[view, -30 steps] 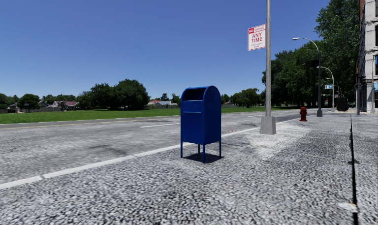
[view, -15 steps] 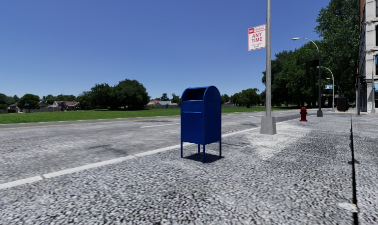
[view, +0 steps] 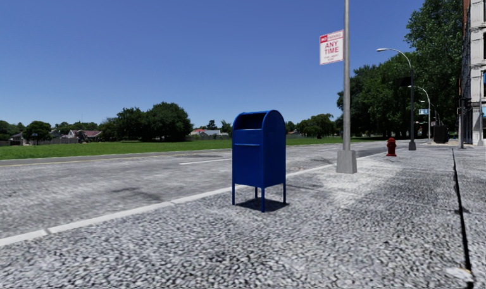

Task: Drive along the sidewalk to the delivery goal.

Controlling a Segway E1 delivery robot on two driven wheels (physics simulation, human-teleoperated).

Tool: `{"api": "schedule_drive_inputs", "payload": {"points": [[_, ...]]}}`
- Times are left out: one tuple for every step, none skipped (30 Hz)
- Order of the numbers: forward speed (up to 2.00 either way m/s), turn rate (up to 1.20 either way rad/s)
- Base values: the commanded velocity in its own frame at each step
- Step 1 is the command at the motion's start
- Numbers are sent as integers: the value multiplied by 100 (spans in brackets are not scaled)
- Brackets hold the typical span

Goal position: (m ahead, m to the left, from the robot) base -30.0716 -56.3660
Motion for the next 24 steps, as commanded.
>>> {"api": "schedule_drive_inputs", "payload": {"points": [[38,0],[38,0],[37,-26],[37,-41],[37,-46],[37,-48],[37,-48],[37,-48],[37,-48],[37,-49],[37,-57],[37,-65],[37,-67],[37,-70],[37,-73],[37,-73],[37,-73],[37,-73],[37,-73],[37,-73],[37,-73],[37,-73],[37,-73],[37,-73]]}}
